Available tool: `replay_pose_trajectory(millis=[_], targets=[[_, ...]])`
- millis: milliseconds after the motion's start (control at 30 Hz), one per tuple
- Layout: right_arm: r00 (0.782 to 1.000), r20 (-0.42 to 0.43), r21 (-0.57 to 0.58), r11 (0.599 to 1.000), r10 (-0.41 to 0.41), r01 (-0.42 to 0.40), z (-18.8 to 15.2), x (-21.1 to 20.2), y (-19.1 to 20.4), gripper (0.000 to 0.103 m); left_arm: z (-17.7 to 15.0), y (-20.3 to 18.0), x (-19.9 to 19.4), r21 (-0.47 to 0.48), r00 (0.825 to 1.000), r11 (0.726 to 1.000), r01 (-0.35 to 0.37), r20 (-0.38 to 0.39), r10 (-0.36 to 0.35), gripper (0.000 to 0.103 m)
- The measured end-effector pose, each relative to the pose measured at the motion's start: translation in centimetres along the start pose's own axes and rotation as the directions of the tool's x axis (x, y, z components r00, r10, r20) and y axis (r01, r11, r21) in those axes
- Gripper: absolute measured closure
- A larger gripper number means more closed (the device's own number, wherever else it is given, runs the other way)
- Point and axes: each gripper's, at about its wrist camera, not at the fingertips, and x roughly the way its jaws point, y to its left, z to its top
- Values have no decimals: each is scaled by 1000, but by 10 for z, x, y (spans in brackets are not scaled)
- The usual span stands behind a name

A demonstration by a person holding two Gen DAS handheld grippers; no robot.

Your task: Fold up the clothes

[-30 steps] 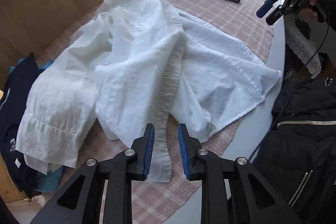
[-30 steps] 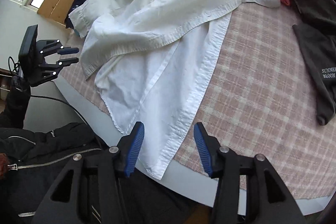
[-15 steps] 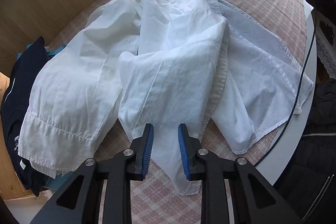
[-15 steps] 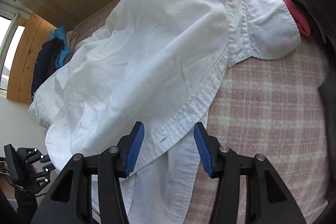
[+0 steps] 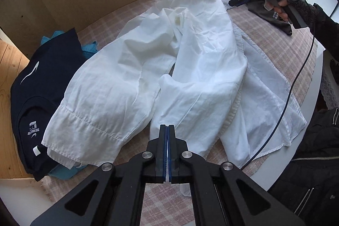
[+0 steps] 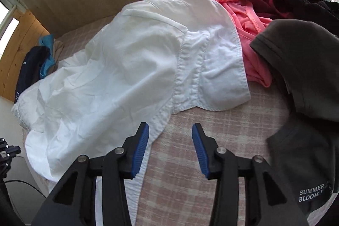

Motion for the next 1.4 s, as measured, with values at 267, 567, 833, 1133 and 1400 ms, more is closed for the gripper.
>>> replay_pose_trajectory(millis=[267, 567, 833, 1133, 1400], targets=[[994, 54, 156, 982, 95, -102, 26, 16, -32, 61, 61, -74, 23, 178, 994, 978, 111, -12, -111, 102], [927, 116, 332, 866, 356, -374, 60, 14, -54, 61, 90, -120, 74, 319, 990, 939, 126, -105, -97, 99], [964, -25, 263, 932, 264, -248, 72, 46, -23, 99, 83, -115, 87, 339, 988, 933, 124, -132, -84, 103], [959, 112, 81, 959, 261, -271, 102, -38, 20, 100, 76, -64, 48, 213, 993, 970, 117, -4, -119, 103], [960, 40, -115, 955, 278, -272, 182, -15, 134, 97, 66, 6, 34, 37, 998, 999, 36, 54, -38, 103]])
